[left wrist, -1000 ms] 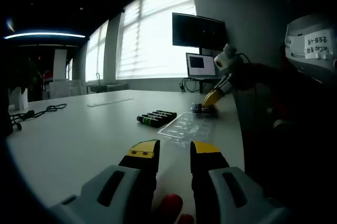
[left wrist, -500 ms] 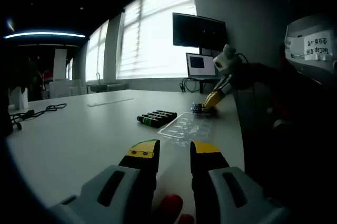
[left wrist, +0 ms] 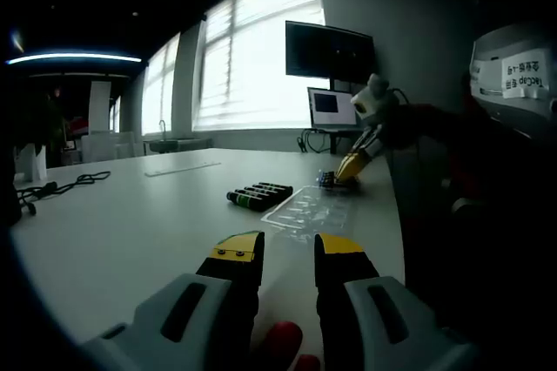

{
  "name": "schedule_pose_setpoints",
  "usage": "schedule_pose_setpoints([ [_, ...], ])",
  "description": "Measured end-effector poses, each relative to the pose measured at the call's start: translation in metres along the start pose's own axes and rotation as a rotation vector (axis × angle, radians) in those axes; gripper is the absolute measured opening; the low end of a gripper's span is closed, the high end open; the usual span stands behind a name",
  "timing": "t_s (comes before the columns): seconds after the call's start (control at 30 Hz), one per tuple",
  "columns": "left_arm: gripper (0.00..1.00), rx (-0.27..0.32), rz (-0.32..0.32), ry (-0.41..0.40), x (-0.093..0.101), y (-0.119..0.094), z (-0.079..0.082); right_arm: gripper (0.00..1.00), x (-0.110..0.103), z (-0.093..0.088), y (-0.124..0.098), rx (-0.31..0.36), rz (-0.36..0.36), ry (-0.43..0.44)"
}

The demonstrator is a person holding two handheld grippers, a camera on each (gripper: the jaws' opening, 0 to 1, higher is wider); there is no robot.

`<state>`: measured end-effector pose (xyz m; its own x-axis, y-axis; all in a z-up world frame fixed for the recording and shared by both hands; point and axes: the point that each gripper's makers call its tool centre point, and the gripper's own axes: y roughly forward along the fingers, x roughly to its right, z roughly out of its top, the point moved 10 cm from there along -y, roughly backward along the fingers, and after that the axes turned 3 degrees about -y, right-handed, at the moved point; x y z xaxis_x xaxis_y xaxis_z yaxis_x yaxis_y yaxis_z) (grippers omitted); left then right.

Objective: Grip medicine bottles put into box

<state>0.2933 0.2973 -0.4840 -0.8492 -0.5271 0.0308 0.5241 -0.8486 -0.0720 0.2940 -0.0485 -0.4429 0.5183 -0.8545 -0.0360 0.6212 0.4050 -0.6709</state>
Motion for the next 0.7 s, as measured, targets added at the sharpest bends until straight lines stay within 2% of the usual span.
schedule_pose_setpoints([
  [0.53,0.17,0.000,0.000,0.000,-0.0001,0.0004,0.0001,0.00,-0.0021,-0.0021,0.0071,0.001,-0.001,-0.009],
  [0.7,0.17,0.001,0.001,0.001,-0.0001,0.0001,0.0004,0.00,-0.0020,-0.0038,0.0078,0.018,-0.009,0.024],
])
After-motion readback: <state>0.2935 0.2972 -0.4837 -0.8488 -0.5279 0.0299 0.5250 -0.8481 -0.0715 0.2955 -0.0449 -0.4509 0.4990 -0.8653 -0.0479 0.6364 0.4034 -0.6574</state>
